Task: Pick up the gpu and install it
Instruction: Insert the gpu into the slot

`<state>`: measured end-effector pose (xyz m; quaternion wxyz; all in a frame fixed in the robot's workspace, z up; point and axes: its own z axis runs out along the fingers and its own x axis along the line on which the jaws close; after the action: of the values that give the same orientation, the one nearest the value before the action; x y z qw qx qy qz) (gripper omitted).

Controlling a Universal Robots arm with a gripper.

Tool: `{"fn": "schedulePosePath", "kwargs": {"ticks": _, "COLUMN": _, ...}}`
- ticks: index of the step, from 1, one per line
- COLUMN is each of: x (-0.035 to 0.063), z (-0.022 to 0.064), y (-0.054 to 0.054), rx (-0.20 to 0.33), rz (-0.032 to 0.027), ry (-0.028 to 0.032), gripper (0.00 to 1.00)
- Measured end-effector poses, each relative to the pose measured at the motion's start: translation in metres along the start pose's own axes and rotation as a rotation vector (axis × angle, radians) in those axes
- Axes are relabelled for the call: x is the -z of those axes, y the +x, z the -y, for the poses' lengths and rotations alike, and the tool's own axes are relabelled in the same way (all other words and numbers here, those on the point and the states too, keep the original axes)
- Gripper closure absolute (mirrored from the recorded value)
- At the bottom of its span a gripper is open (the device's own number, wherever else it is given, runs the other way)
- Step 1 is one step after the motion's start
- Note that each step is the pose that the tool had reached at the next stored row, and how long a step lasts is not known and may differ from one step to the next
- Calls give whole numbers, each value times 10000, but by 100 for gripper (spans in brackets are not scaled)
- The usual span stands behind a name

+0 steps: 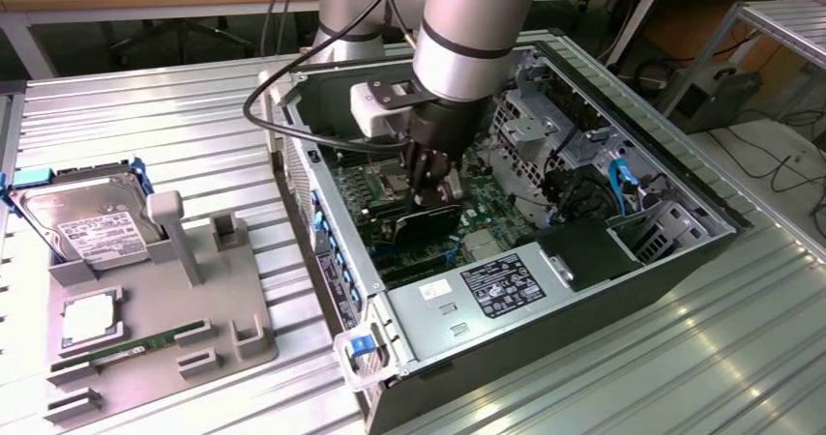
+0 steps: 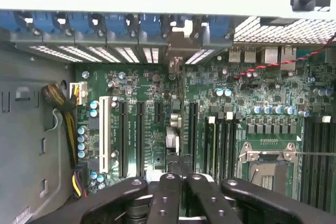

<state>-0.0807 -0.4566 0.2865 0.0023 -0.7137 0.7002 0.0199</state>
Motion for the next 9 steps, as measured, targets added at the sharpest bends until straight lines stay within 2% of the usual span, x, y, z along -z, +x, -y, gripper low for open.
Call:
{"fn": "schedulePosePath", "kwargs": {"ticks": 3, "x": -51, "z": -34, "y": -68, "rx": 12, "rz": -22, "ry": 57, "gripper": 89}}
{"fn": "schedulePosePath", "kwargs": {"ticks": 5, "x": -75, "z": -36, "y": -82, "rx": 17, "rz": -39, "ry": 64, "gripper": 89}}
{"fn": "schedulePosePath", "kwargs": {"ticks": 8, "x": -107, "z": -36, "y": -83, "rx": 15, "rz": -141, "ry": 61, "gripper": 89}}
{"fn": "schedulePosePath", "kwargs": {"ticks": 9, "x": -132, "z": -40, "y": -82, "rx": 13, "rz": -230, "ry": 57, "gripper": 89}}
